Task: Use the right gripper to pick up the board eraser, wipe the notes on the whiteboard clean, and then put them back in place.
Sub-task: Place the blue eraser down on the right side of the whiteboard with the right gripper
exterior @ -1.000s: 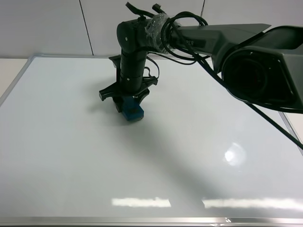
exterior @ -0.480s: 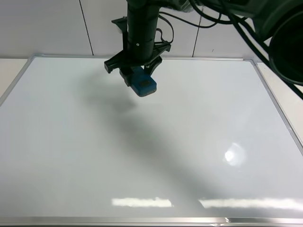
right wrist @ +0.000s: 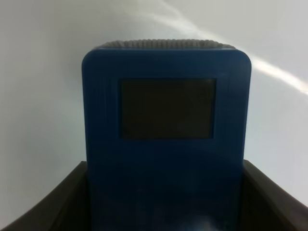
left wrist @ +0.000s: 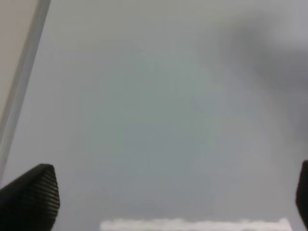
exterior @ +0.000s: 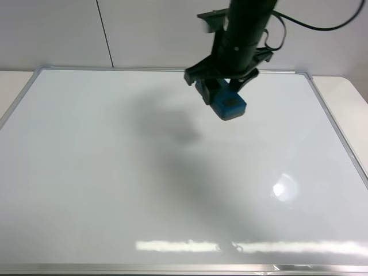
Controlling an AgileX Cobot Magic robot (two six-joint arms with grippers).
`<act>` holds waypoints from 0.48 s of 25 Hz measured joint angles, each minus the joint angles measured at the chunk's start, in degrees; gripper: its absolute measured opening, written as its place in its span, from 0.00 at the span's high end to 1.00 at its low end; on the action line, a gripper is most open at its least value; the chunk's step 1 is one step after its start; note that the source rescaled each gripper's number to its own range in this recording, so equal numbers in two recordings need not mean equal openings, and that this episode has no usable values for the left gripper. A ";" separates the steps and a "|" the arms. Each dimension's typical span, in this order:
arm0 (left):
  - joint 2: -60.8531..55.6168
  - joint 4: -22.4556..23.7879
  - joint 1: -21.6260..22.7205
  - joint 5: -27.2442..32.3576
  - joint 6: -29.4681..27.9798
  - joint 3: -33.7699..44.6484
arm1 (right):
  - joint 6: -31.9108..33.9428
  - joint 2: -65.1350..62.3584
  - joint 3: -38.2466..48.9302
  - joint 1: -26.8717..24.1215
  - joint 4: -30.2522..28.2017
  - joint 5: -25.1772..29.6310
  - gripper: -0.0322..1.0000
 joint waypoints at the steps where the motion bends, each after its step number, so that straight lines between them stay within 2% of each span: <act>1: 0.00 0.00 0.00 0.00 0.00 0.00 | 0.00 -2.86 4.23 -1.02 0.00 -1.95 0.95; 5: 0.00 0.00 0.00 0.00 0.00 0.00 | 0.00 -12.40 18.88 -7.33 0.00 -7.98 0.95; 12: 0.00 0.00 0.00 0.00 0.00 0.00 | -3.11 -21.66 35.67 -21.41 -1.09 -10.36 0.95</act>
